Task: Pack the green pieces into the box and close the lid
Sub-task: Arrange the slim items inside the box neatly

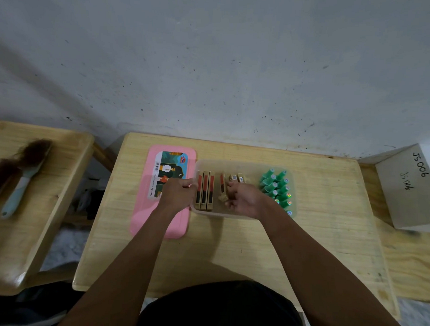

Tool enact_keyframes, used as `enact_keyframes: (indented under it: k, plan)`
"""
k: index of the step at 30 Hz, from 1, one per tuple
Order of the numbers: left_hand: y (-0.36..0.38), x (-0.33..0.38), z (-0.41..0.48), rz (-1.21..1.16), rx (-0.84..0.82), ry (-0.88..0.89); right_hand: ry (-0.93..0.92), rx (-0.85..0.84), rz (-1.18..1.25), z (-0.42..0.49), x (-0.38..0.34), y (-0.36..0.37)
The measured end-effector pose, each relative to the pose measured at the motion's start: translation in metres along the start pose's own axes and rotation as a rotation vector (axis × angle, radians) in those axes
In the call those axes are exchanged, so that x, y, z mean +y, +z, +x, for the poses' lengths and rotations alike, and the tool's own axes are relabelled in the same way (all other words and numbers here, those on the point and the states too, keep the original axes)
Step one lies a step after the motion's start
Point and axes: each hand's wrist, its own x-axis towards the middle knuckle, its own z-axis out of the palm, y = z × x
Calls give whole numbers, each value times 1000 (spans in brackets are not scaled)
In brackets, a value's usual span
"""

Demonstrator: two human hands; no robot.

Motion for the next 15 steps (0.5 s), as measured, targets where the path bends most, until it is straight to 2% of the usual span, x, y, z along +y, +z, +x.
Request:
enact_keyframes:
  k: [3, 5, 10, 11, 13, 15]
  plan:
    - [0, 0, 0, 8, 3, 2, 15, -12, 18, -4, -1, 1]
    - [0, 0, -1, 17, 3, 6, -2, -27, -54, -4, -1, 1]
    - [0, 1, -1, 28, 6, 14, -33, 90, -164, 5, 3, 4]
    - [0, 1, -1, 26, 6, 16, -51, 144, -219, 6, 3, 6]
    - [0, 1, -1, 15, 11, 13, -136, 219, -536, 7, 4, 8]
    - [1, 1, -2, 13, 20, 17, -157, 223, -797, 1, 2, 12]
